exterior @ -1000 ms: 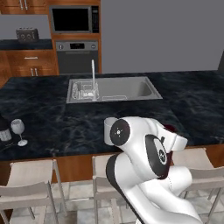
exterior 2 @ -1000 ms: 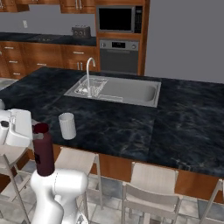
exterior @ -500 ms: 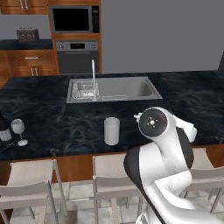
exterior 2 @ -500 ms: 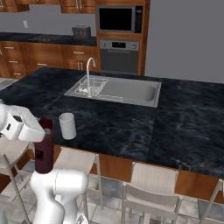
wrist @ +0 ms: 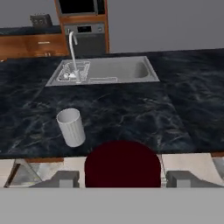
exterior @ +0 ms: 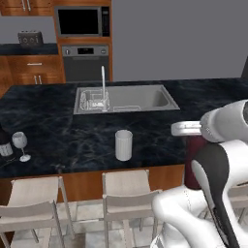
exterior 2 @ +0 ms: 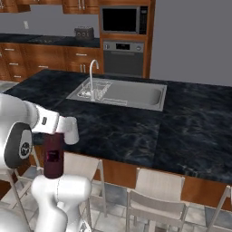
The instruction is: There is a wine glass and glass cup on the dining counter. Place the wine bottle next to the wine glass and the juice bottle next to the glass cup.
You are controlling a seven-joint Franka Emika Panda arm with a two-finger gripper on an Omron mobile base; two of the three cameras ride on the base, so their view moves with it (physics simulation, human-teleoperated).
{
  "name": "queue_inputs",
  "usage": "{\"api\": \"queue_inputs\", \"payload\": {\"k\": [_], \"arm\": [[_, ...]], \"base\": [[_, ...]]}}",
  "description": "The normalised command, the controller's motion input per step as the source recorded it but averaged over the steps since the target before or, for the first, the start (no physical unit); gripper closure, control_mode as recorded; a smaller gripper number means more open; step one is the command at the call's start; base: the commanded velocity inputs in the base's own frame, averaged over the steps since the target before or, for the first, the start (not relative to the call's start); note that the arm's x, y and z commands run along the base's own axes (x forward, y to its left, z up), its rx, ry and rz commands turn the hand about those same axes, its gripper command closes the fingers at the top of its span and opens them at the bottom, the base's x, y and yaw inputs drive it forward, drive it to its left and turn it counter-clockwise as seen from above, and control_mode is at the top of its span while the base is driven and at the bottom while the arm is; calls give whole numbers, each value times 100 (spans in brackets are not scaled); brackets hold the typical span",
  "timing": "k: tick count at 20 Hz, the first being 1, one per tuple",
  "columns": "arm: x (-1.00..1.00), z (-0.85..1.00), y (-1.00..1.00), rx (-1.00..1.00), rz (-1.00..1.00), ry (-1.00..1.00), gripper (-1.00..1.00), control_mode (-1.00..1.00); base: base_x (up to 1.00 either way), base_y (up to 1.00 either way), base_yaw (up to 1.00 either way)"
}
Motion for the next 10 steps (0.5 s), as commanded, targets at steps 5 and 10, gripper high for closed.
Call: {"api": "queue_inputs", "payload": {"k": [5, 10], "arm": [[0, 4, -36, 0, 64, -3, 100, -100], [8, 0, -31, 4, 59, -21, 100, -100]], "base": [[0, 0, 0], [0, 0, 0]]}}
